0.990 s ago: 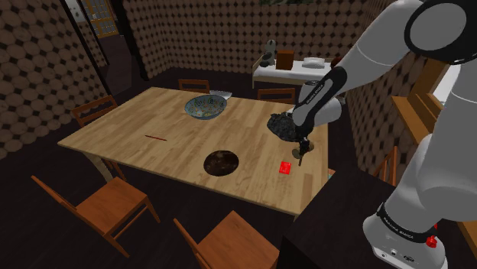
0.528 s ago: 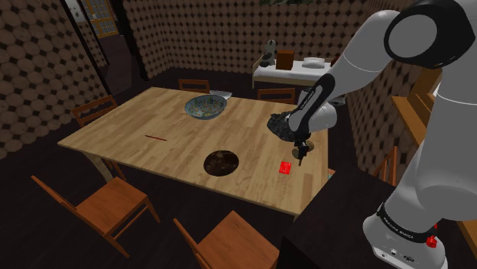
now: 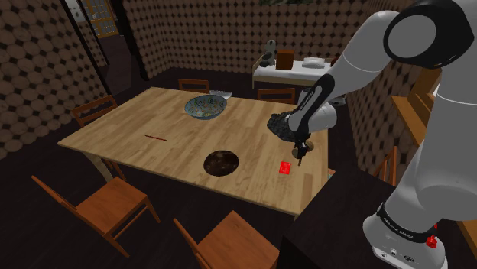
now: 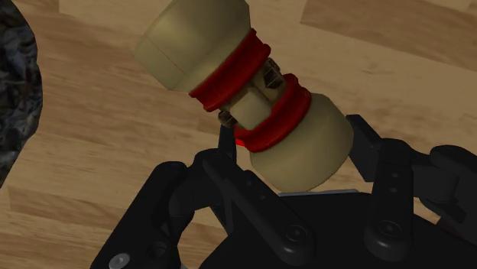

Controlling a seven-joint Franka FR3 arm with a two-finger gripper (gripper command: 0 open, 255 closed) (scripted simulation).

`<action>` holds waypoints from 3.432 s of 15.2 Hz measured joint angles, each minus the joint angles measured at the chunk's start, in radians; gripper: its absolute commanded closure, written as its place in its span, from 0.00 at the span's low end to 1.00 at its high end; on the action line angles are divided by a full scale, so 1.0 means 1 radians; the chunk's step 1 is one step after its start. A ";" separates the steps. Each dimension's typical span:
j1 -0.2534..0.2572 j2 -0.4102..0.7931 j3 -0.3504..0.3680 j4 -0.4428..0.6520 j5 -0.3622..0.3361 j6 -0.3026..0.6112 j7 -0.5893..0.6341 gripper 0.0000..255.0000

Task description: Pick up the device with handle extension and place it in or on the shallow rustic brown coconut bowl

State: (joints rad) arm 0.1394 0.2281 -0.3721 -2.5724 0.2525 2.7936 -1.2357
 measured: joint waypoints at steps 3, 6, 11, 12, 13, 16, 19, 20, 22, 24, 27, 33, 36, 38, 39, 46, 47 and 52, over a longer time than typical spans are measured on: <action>0.000 0.000 0.000 0.000 0.000 0.000 0.000 1.00; 0.000 0.000 0.000 0.000 0.000 0.000 0.000 1.00; 0.019 -0.046 -0.032 -0.007 -0.052 -0.035 0.036 1.00; 0.025 -0.064 -0.043 -0.011 -0.072 -0.048 0.050 1.00; 0.032 -0.082 -0.052 -0.012 -0.094 -0.063 0.068 1.00; 0.044 -0.135 -0.074 -0.015 -0.153 -0.107 0.111 1.00; 0.048 -0.180 -0.086 -0.011 -0.200 -0.150 0.145 1.00; 0.048 -0.193 -0.088 -0.010 -0.213 -0.163 0.155 1.00; 0.047 -0.226 -0.092 -0.008 -0.243 -0.193 0.175 1.00; 0.045 -0.255 -0.094 -0.006 -0.267 -0.221 0.191 1.00; 0.043 -0.296 -0.092 0.006 -0.298 -0.271 0.217 1.00; 0.066 -0.314 -0.060 0.061 -0.305 -0.343 0.276 1.00; 0.103 -0.257 -0.026 0.137 -0.269 -0.366 0.317 1.00; 0.121 -0.219 -0.007 0.188 -0.248 -0.382 0.338 1.00; 0.131 -0.196 0.003 0.222 -0.236 -0.395 0.350 1.00; 0.194 -0.054 0.067 0.434 -0.185 -0.472 0.448 1.00; 0.198 -0.027 0.073 0.475 -0.177 -0.489 0.455 1.00; 0.228 0.098 0.108 0.675 -0.152 -0.566 0.518 1.00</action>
State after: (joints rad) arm 0.3676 0.3260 -0.2637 -1.8974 0.1007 2.2278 -0.7178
